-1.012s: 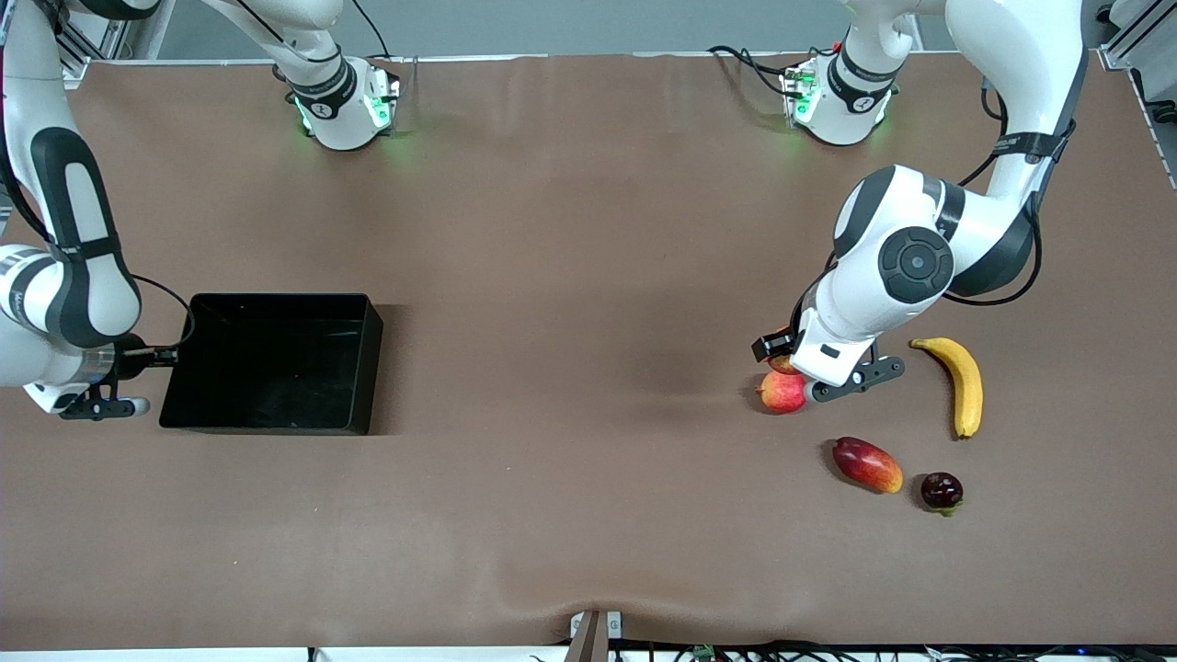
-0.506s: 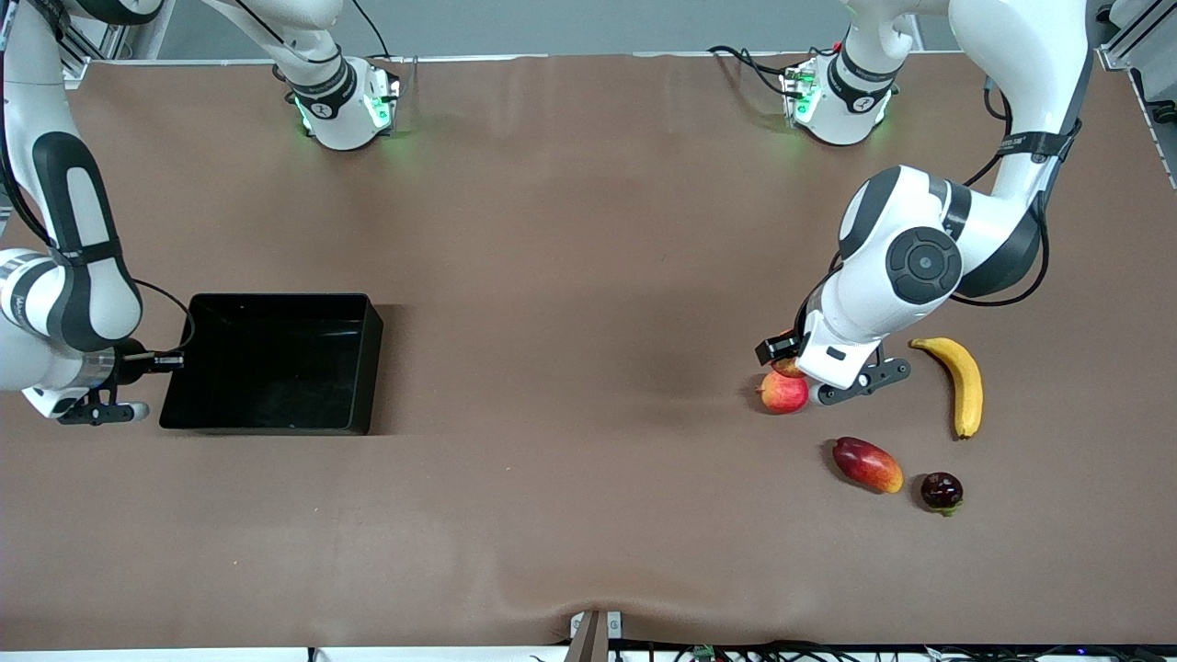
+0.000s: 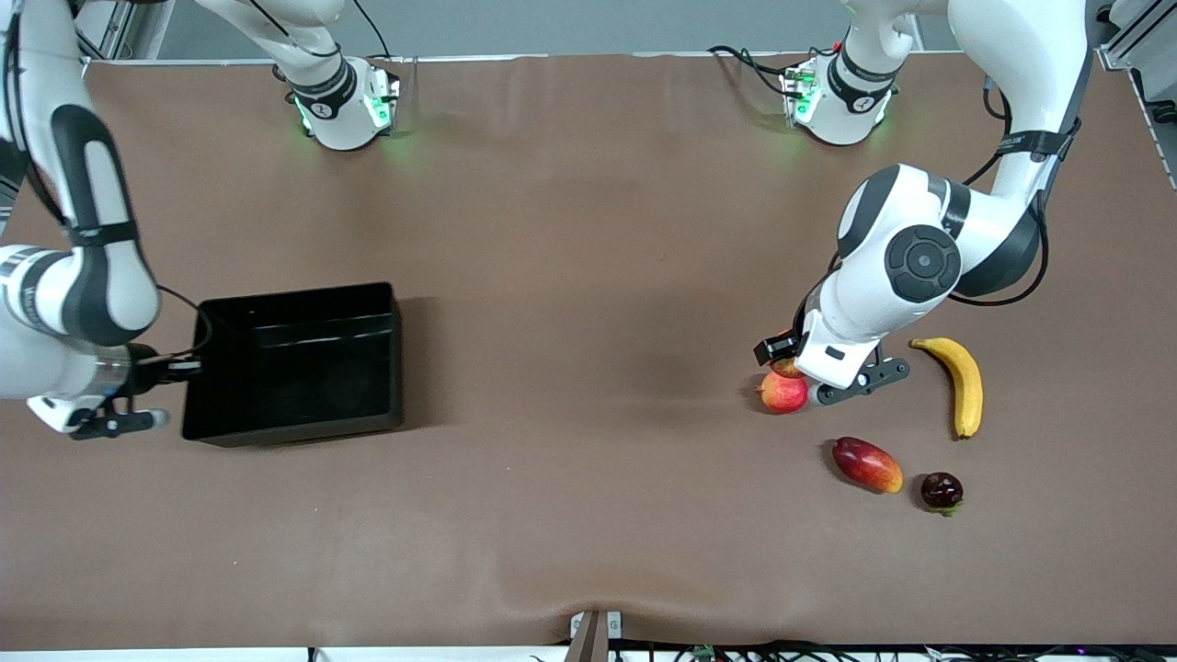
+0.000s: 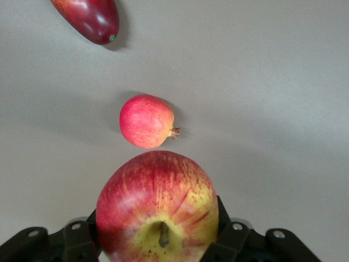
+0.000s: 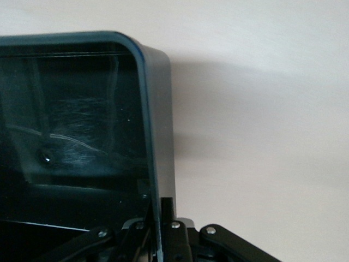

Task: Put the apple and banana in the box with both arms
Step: 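Slide the tray toward the fruit with the right gripper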

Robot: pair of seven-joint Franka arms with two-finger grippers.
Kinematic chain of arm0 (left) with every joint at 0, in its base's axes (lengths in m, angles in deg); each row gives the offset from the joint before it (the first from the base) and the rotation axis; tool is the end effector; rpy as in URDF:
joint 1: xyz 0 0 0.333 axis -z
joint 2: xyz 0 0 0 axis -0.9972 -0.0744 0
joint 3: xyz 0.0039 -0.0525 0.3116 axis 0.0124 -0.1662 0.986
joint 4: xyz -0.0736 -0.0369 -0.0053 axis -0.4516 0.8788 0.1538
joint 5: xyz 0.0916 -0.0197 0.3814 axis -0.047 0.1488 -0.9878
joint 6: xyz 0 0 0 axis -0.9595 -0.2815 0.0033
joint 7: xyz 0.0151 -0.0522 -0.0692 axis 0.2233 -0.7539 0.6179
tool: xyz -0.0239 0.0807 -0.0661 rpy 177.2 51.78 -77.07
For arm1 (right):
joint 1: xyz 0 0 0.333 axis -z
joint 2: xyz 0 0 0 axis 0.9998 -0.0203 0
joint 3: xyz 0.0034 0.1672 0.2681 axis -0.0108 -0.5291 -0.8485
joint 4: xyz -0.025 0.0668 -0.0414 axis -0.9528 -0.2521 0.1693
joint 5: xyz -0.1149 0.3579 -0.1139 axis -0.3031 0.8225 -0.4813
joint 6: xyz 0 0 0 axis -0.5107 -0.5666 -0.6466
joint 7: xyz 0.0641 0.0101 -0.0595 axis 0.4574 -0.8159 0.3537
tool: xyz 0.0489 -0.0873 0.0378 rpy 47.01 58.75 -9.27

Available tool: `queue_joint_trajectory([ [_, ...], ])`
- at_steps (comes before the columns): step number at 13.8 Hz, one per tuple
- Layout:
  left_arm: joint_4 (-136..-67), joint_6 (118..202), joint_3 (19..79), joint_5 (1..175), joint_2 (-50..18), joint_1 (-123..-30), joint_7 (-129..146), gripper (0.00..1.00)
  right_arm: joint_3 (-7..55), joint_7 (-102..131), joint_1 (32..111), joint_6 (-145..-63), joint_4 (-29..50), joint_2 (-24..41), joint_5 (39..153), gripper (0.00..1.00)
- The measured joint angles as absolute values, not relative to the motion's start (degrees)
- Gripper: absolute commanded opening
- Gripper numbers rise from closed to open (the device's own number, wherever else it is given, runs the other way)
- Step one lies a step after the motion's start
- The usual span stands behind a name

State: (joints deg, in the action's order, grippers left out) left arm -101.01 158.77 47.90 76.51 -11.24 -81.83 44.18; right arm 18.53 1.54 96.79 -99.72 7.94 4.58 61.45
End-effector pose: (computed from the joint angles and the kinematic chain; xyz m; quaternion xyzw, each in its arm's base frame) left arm 0.5997 -0.2353 0.3802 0.9859 0.1617 -0.0390 0.0203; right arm 0.6398 -0.0848 0.3058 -0.9904 -0.0790 0.1031 0.0464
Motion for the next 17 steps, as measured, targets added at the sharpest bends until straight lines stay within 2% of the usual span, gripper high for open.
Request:
queue_joint_trajectory([
  [8, -99.8, 156.8, 47.8, 76.5, -11.2, -81.8, 45.2, 0.00, 18.1, 26.8, 72.3, -100.2, 8.3, 5.2, 75.8, 0.00],
  [11, -99.8, 156.6, 47.7, 76.5, -11.2, -81.8, 45.3, 0.00, 18.1, 37.0, 64.0, -104.1, 8.6, 4.4, 77.9, 0.00],
  [16, -99.9, 156.3, 47.6, 76.6, -11.4, -81.3, 46.5, 0.00, 18.2, 47.4, 52.5, -113.5, 9.0, -0.4, 83.9, 0.00],
  [17, -99.9, 156.3, 47.6, 76.6, -11.5, -80.7, 48.0, 0.00, 18.2, 48.2, 51.0, -114.8, 9.0, -1.2, 84.4, 0.12],
])
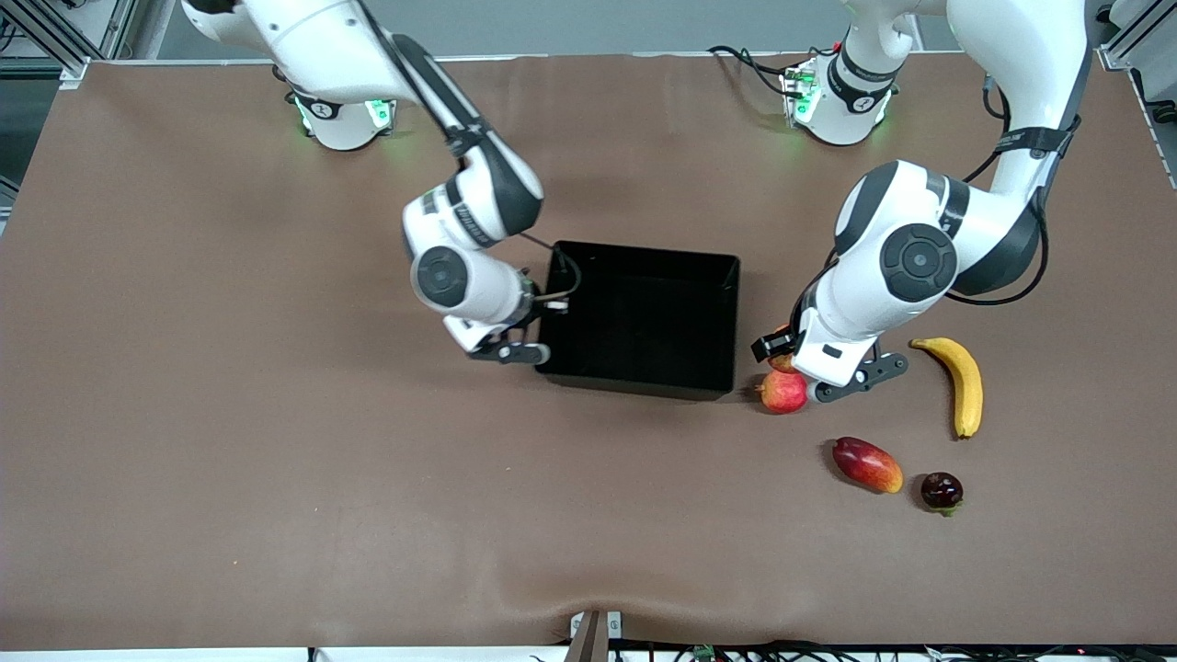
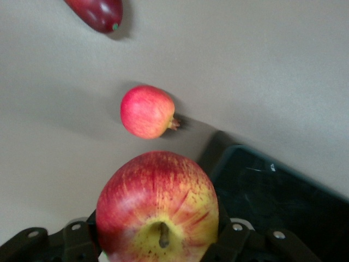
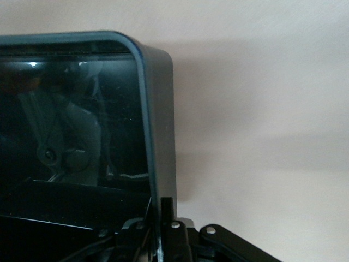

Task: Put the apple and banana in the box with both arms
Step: 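Slide the tray toward the fruit with the right gripper, then lower the apple into the tray and open the left gripper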

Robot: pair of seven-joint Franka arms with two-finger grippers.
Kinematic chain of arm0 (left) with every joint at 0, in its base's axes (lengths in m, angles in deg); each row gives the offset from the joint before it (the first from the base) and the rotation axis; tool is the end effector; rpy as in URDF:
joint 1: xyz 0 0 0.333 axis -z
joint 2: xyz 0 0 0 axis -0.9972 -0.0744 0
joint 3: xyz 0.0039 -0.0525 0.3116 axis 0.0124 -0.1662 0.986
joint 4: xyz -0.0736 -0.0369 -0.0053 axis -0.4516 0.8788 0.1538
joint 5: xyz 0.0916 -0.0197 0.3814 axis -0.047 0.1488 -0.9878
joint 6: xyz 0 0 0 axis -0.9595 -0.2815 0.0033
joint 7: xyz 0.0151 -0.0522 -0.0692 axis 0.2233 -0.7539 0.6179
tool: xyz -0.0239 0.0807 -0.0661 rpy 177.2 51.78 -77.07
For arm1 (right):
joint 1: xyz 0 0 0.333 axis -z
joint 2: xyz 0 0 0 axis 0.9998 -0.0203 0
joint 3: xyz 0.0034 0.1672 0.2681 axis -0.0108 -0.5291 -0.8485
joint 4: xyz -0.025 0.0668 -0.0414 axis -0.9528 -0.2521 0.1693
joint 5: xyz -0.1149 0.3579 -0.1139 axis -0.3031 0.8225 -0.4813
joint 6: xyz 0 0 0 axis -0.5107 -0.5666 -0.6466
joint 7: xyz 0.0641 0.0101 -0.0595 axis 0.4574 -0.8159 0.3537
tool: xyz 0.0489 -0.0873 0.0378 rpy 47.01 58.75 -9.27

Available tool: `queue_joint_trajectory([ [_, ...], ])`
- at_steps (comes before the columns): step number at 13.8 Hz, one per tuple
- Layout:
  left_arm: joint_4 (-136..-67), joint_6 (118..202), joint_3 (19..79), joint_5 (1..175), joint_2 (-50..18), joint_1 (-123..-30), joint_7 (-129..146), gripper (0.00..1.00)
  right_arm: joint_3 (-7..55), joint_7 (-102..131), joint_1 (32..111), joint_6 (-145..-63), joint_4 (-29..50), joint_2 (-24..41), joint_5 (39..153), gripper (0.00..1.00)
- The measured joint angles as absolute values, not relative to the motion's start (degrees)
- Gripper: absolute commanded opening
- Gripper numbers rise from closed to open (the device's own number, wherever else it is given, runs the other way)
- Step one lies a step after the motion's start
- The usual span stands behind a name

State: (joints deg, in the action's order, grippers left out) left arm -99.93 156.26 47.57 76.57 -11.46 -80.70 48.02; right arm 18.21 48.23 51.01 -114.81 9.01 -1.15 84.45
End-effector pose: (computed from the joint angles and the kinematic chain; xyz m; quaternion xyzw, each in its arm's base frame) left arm 0.5934 -0.2492 0.3833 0.9818 0.1824 -0.0523 0.0119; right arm 0.5157 0.4250 0.2535 -0.9820 0.0555 0.1289 0.1265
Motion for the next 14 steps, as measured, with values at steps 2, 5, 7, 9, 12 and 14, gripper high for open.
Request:
queue_joint_trajectory([
  [2, -99.9, 156.3, 47.5, 76.6, -11.8, -79.0, 51.5, 0.00, 18.3, 48.9, 49.4, -115.7, 9.0, -1.8, 84.7, 1.00],
  [5, -100.0, 156.7, 47.5, 76.6, -12.9, -76.8, 56.9, 0.00, 18.7, 48.8, 49.2, -115.7, 8.9, -1.5, 84.9, 1.00],
  [7, -100.5, 157.0, 47.5, 76.6, -13.8, -75.4, 60.1, 0.00, 19.1, 48.8, 49.5, -115.0, 8.4, -0.8, 84.9, 1.00],
  [9, -102.5, 157.8, 47.5, 76.6, -14.1, -73.7, 63.1, 0.00, 20.5, 48.8, 50.3, -112.5, 8.0, 1.4, 84.9, 1.00],
  [12, -109.1, 166.1, 47.4, 76.6, -14.3, -70.4, 68.7, 0.00, 24.2, 47.8, 54.5, -105.9, 7.7, 7.1, 84.1, 1.00],
  [14, -113.9, 172.0, 47.4, 76.4, -14.6, -68.4, 70.7, 0.00, 26.7, 46.3, 58.4, -100.9, 7.5, 11.7, 80.7, 1.00],
])
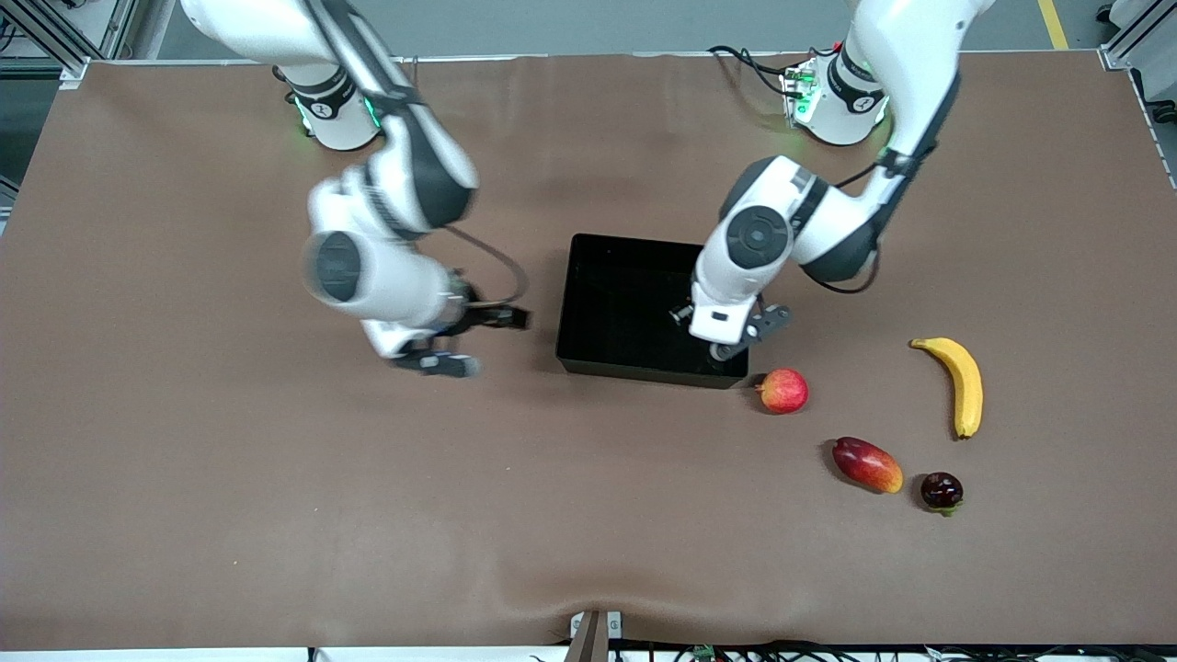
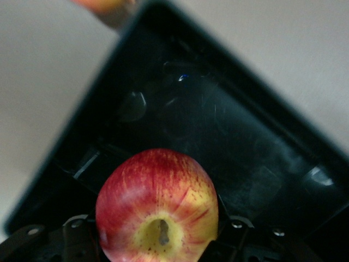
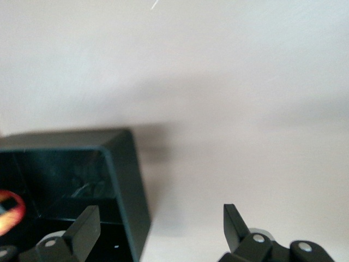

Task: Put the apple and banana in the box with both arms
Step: 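Lower the apple into the tray and open the left gripper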

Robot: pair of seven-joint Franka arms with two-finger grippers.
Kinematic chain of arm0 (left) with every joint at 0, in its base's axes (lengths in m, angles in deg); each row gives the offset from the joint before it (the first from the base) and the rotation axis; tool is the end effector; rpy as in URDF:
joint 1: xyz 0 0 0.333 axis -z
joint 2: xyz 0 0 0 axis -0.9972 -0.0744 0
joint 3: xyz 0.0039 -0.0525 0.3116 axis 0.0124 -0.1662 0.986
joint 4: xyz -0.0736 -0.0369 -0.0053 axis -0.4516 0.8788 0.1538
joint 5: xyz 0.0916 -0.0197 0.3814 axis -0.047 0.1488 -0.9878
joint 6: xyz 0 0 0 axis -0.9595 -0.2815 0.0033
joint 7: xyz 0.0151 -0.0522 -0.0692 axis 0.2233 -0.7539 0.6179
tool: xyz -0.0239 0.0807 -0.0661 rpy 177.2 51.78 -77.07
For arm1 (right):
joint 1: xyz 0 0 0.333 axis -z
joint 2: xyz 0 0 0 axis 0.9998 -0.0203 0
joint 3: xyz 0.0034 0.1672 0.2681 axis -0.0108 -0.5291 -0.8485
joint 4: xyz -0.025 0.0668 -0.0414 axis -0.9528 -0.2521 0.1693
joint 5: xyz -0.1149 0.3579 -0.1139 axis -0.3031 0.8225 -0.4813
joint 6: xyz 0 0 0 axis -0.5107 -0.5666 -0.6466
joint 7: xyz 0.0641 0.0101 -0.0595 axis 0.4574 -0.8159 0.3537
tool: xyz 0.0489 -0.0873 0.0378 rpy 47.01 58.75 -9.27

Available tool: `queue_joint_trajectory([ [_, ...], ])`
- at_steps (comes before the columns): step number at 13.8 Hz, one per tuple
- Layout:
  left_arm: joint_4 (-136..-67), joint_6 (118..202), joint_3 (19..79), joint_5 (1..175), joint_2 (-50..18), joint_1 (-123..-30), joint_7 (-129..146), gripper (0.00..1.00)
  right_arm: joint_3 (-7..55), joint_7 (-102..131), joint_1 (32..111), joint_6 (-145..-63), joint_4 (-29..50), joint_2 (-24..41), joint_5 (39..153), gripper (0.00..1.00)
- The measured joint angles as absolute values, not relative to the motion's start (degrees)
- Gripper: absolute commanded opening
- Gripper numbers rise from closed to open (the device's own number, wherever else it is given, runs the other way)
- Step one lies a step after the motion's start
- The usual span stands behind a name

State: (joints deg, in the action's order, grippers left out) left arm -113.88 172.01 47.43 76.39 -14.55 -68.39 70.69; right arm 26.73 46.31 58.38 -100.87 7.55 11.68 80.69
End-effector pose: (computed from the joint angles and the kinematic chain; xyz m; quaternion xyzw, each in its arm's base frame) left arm 0.4895 -0.3607 0.2676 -0.9618 -0.2649 0.0683 0.0046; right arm 0.5877 0.2779 0.3955 -0.9820 0.1107 0.0915 0.1231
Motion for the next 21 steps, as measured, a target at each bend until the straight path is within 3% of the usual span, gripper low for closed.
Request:
queue_joint_trajectory([
  [3, -118.4, 177.0, 47.5, 75.1, -14.9, -67.5, 71.1, 0.00, 28.9, 40.7, 65.1, -94.7, 7.6, 17.5, 76.1, 1.00],
  [7, -119.6, 181.3, 47.5, 69.0, -18.1, -67.2, 74.9, 0.00, 30.4, 28.2, 76.5, -86.4, 7.6, 23.8, 75.2, 1.00],
  [8, -119.6, 182.4, 47.5, 66.6, -19.3, -67.0, 77.0, 0.07, 30.7, 26.5, 78.7, -84.7, 7.6, 25.2, 74.3, 1.00],
  [9, -119.5, 183.0, 47.4, 64.8, -20.1, -67.0, 78.6, 0.58, 30.4, 25.1, 80.8, -83.1, 7.5, 26.7, 72.8, 1.00],
  [10, -119.5, 183.0, 47.2, 63.9, -19.8, -67.0, 79.2, 1.00, 29.6, 24.3, 82.7, -81.4, 7.2, 27.9, 71.4, 1.00],
  [13, -119.0, 183.3, 47.4, 63.0, -19.9, -67.0, 79.6, 1.00, 24.6, 23.9, 87.9, -75.7, 3.4, 30.1, 67.2, 1.00],
  [16, -116.8, 182.2, 47.5, 62.7, -18.8, -67.2, 79.7, 1.00, 23.5, 24.0, 88.2, -72.8, -0.2, 30.4, 65.2, 1.00],
  [21, -104.8, 162.0, 47.5, 62.7, -12.8, -67.8, 78.5, 1.00, 22.8, 22.8, 88.2, -72.5, -1.2, 31.4, 61.9, 1.00],
])
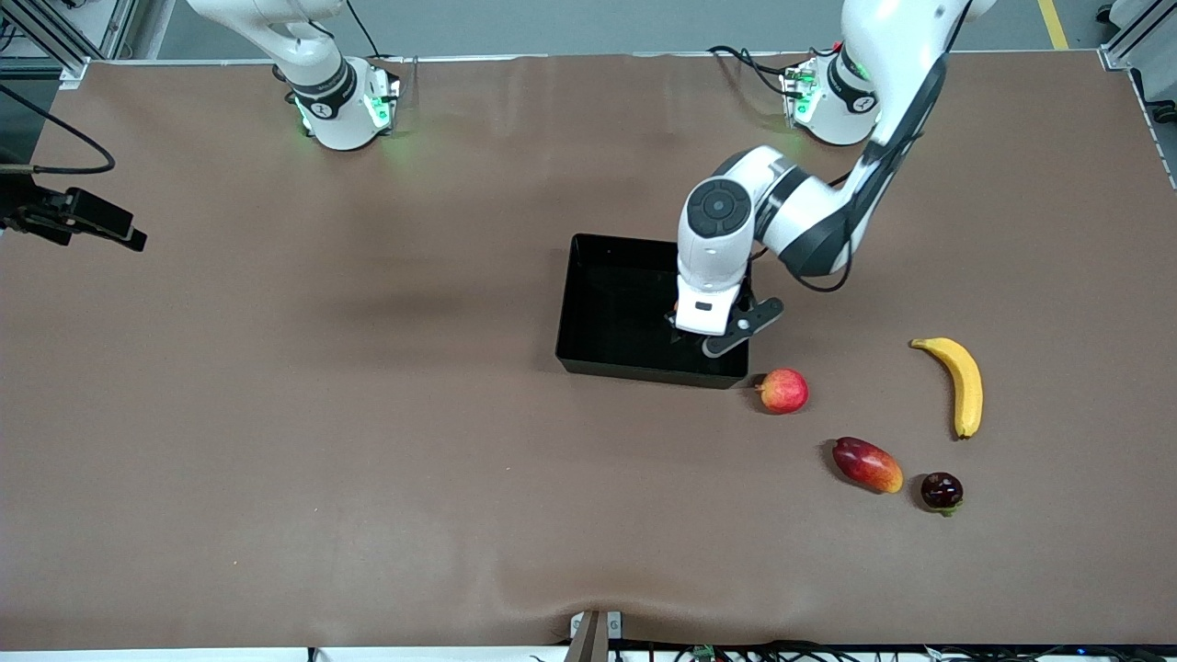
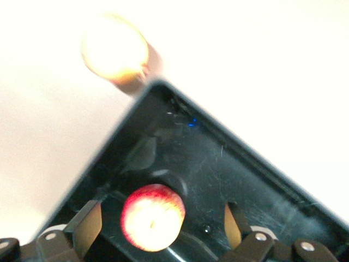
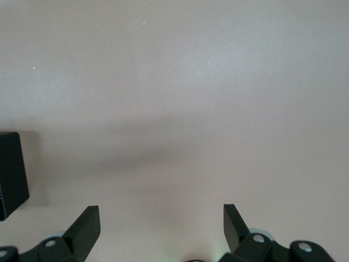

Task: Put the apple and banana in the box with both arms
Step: 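Lower the apple into the tray and open the left gripper, then move the left gripper to the banana and grasp it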

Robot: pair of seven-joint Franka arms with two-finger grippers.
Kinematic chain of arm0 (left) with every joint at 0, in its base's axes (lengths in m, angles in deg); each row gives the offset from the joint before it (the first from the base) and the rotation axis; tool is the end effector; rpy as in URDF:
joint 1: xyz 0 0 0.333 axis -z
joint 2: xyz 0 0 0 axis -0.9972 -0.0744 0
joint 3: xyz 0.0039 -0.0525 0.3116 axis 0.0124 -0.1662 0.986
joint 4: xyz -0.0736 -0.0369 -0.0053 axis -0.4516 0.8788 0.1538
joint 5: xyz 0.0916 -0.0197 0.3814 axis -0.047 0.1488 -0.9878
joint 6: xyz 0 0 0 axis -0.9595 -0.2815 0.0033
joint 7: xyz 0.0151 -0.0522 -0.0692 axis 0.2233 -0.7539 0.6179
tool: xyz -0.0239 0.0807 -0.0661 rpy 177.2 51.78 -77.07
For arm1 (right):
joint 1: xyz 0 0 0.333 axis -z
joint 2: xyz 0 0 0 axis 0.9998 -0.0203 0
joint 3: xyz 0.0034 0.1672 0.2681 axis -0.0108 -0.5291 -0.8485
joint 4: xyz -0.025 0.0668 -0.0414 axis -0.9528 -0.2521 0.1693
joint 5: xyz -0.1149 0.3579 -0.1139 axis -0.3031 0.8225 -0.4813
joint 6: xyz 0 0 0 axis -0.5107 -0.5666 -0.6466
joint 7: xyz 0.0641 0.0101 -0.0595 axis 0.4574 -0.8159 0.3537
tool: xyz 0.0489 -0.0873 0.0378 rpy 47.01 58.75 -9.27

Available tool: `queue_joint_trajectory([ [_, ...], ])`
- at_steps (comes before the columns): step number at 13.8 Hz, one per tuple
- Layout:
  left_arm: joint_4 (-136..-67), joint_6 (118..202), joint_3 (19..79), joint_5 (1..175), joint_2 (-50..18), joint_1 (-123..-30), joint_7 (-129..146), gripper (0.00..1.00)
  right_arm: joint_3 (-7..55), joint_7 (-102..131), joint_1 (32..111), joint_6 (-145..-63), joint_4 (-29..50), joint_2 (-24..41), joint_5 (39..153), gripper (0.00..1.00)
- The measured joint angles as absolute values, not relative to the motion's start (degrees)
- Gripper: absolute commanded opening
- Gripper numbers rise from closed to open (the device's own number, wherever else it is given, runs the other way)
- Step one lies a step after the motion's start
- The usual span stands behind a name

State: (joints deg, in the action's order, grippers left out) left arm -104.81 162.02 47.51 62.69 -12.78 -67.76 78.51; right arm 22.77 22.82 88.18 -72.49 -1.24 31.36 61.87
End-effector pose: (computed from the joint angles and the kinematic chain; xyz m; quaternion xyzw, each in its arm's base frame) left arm 0.5212 -0.3656 0.3393 -0.9609 -0.2683 -0.0297 0.0614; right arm 0.5464 -0.0263 0.6311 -0.9975 0.0546 0.0349 0.0276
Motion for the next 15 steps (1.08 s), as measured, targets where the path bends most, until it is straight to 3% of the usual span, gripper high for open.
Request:
queue_joint_trajectory([
  [3, -99.1, 152.0, 47.7, 62.8, -10.8, -71.2, 69.9, 1.00, 22.7, 21.3, 88.2, -72.5, -1.3, 31.5, 61.7, 1.00],
  [8, -101.2, 148.6, 48.2, 63.0, -8.9, -89.1, 44.5, 1.00, 22.1, 21.0, 88.0, -72.5, -1.4, 32.3, 61.7, 1.00],
  [11, -105.3, 151.9, 48.3, 63.0, -9.0, -99.2, 32.8, 1.00, 22.0, 21.0, 88.0, -72.6, -1.4, 32.5, 61.7, 1.00],
  [15, -115.9, 165.3, 48.3, 63.0, -9.6, -107.5, 24.5, 1.00, 22.3, 21.0, 88.1, -73.0, -2.6, 33.1, 61.7, 1.00],
])
